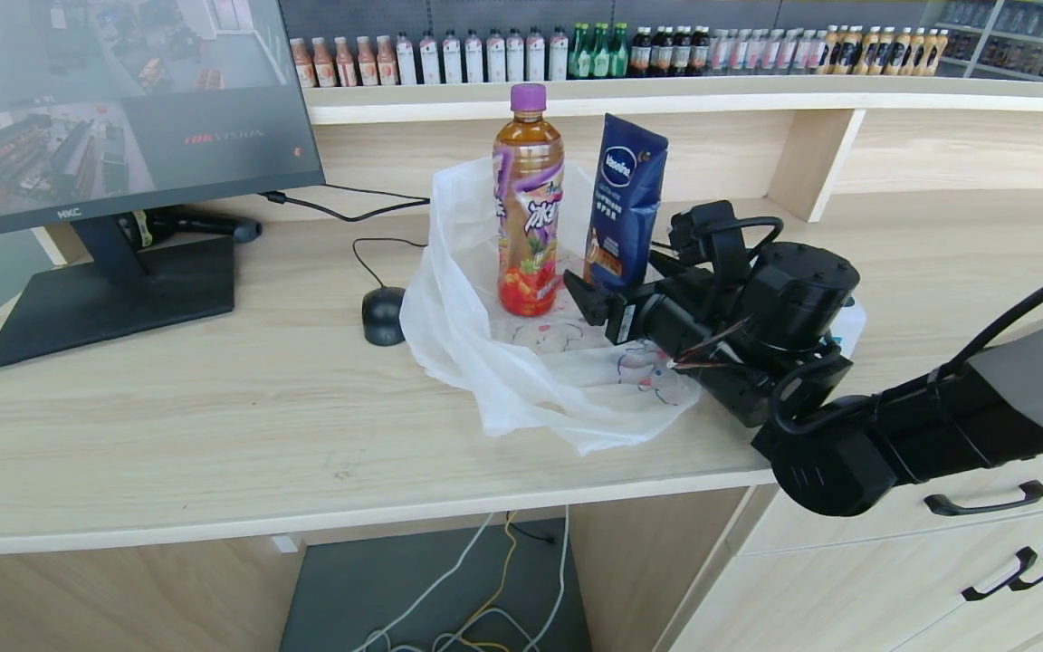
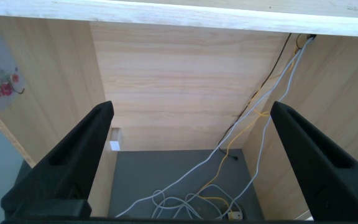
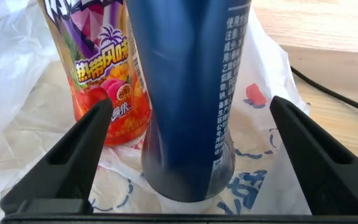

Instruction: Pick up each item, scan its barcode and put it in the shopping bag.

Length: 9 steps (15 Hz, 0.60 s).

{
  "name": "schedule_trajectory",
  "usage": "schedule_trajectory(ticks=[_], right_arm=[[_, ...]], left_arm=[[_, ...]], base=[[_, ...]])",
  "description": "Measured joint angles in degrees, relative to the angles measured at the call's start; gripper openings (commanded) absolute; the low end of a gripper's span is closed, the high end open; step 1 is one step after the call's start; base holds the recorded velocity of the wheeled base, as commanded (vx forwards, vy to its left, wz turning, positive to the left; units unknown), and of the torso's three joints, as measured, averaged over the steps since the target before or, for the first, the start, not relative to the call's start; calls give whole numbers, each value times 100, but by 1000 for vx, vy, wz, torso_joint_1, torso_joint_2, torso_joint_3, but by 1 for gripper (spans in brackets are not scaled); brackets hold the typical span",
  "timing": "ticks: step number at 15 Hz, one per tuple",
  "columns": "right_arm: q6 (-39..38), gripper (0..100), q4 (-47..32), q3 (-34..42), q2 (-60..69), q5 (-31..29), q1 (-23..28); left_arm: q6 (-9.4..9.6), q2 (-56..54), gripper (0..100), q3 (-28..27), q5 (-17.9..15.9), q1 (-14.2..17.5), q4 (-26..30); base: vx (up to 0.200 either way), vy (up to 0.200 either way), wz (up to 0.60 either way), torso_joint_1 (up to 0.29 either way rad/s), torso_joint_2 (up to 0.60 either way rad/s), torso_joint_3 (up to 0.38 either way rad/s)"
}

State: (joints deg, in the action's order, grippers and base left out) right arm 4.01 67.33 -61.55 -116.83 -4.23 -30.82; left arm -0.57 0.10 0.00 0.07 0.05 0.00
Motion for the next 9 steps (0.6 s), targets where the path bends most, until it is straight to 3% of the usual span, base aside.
schedule_trajectory(ticks=[5,9], right_arm=[[1,100,17,469,601,-9,0],[34,100,345,1527,1413,-17,-21]], left_arm=[[0,0,100,0,0,-2,0],[-2,0,100,0,0,-2,0]], base=[[0,0,0,0,0,0],[0,0,0,0,0,0]])
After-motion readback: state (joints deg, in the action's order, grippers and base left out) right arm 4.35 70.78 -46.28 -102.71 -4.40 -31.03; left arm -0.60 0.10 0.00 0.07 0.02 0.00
